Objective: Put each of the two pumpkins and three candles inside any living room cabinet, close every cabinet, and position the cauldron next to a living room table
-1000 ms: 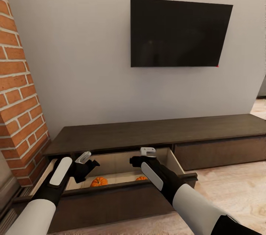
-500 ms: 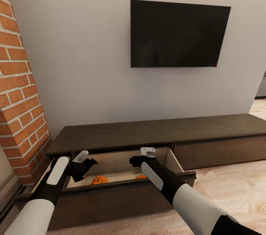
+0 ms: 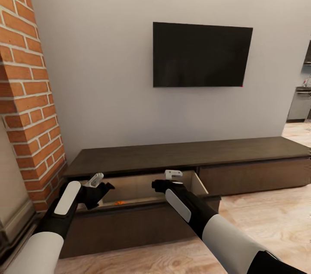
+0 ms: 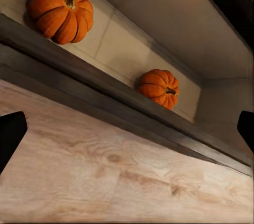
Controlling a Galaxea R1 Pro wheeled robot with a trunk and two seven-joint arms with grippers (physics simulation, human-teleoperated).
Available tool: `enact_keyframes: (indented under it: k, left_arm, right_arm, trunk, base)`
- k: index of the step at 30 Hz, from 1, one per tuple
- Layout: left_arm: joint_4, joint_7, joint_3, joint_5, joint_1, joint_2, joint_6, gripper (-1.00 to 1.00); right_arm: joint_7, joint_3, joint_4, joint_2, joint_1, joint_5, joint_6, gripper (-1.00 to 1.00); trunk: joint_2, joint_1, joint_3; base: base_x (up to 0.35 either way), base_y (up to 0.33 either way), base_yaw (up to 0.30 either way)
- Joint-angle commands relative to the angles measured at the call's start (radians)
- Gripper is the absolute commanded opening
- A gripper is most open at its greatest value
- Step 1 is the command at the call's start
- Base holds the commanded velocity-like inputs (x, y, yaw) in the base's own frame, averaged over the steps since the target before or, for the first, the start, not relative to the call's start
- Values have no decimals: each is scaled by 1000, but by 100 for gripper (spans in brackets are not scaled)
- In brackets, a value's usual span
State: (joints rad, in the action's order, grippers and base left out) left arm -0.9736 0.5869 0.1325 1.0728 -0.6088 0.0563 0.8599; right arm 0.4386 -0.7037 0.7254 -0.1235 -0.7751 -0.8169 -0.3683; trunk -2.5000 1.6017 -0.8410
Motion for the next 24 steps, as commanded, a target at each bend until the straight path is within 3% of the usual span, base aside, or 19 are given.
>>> enact_keyframes:
  k: [1,24]
  left_arm:
    - [-11,10,0,9,0,0,2,100]
    - [-13,11,-1,4,0,-1,7,100]
  right_arm:
    - [7,-4,3,2,-1,-6,2,100]
    - [4,-5,3,4,-1,-6,29,100]
  trunk:
    - [0,-1,3]
    - [154,-86,76]
  base:
    - [-334,0,0]
    - [-342,0,0]
